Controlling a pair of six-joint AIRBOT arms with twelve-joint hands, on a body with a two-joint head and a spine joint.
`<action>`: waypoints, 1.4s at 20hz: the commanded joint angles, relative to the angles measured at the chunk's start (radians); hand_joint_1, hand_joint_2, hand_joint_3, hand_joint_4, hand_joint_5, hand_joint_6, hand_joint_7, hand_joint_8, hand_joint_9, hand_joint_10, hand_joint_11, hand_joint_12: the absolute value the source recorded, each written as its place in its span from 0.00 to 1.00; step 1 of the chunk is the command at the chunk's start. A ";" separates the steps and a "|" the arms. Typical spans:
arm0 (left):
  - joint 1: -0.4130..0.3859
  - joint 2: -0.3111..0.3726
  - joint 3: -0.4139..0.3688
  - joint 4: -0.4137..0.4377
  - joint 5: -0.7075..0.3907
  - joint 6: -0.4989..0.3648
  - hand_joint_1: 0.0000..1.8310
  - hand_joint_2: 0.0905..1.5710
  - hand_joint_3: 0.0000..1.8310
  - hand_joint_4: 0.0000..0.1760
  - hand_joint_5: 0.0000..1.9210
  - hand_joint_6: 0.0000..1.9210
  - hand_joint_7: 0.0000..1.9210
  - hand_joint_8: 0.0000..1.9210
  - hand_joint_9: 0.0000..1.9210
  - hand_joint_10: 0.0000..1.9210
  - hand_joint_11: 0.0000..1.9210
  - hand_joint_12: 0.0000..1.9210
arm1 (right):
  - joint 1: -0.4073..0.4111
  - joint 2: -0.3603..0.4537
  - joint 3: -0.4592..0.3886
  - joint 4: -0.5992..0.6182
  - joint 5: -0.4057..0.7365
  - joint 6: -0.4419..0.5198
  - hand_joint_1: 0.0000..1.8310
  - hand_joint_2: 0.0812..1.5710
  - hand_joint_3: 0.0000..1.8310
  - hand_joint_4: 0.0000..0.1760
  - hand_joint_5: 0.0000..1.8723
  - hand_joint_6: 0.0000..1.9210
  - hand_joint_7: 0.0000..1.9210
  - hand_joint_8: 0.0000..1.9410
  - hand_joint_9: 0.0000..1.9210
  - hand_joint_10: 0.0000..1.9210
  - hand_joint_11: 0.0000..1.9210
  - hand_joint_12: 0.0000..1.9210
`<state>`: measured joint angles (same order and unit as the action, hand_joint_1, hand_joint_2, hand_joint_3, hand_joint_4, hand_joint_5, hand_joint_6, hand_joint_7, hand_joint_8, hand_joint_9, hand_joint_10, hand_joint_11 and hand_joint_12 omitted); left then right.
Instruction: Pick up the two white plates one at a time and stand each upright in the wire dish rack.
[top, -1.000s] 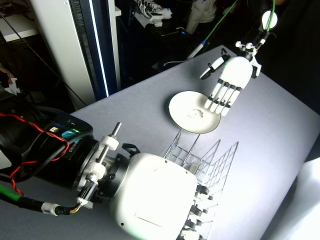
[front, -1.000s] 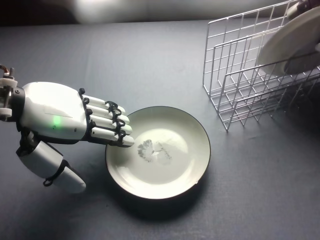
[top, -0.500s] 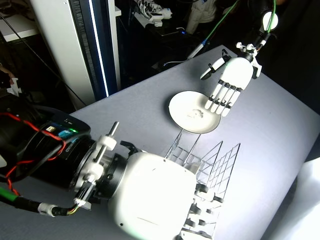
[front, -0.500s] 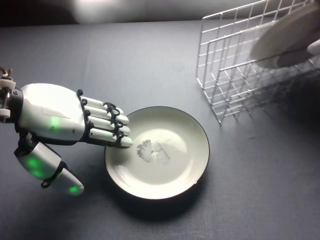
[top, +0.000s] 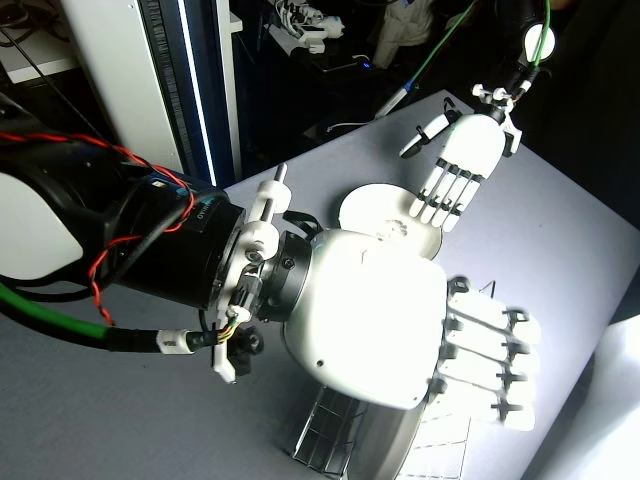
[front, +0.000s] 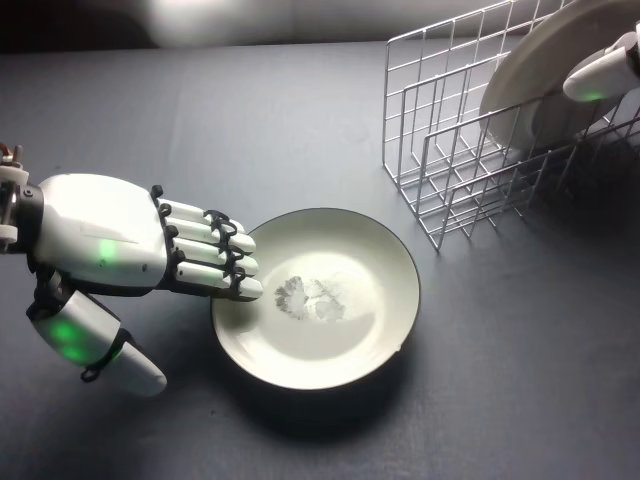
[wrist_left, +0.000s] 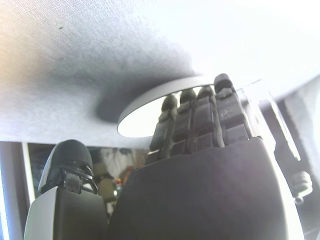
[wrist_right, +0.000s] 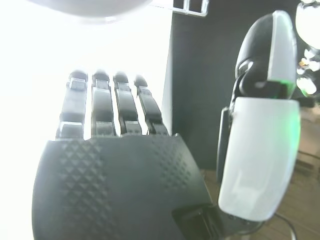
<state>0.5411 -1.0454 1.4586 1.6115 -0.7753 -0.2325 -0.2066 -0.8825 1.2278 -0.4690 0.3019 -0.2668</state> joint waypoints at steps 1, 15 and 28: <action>0.003 -0.001 0.006 -0.031 -0.005 -0.002 0.00 0.73 0.00 0.00 0.00 0.00 0.00 0.00 0.00 0.00 0.00 0.00 | 0.017 0.004 -0.015 -0.005 0.108 0.004 0.47 0.50 0.00 0.00 0.00 0.00 0.00 0.00 0.00 0.00 0.00 0.00; 0.083 -0.015 -0.002 -0.044 -0.021 -0.005 0.00 0.73 0.00 0.00 0.00 0.00 0.00 0.00 0.00 0.00 0.00 0.00 | -0.031 -0.014 -0.187 -0.573 0.298 -0.015 0.51 0.47 0.00 0.00 0.00 0.00 0.00 0.00 0.00 0.00 0.00 0.00; 0.092 -0.019 -0.004 -0.044 -0.021 -0.006 0.00 0.73 0.00 0.00 0.00 0.00 0.00 0.00 0.00 0.00 0.00 0.00 | -0.149 -0.237 -0.137 -0.613 0.180 -0.024 0.75 0.54 0.01 0.00 0.00 0.00 0.00 0.00 0.00 0.00 0.00 0.00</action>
<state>0.6273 -1.0557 1.4582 1.5585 -0.7734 -0.2329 -0.3618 -1.1316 1.0973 -1.1160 0.4240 -0.2890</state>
